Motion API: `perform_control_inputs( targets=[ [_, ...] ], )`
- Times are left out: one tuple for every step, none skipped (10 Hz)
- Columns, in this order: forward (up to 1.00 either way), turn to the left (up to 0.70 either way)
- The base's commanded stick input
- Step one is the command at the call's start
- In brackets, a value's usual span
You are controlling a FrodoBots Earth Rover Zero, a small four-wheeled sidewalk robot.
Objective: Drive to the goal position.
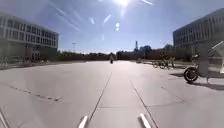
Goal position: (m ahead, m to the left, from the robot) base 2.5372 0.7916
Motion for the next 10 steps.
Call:
perform_control_inputs(
  targets=[
    [0.7, 0.0],
    [0.7, 0.0],
    [0.7, 0.0],
    [0.7, 0.0],
    [0.7, 0.0],
    [0.7, 0.0],
    [0.7, 0.0],
    [0.7, 0.0],
    [0.7, 0.0],
    [0.7, 0.0]
  ],
)
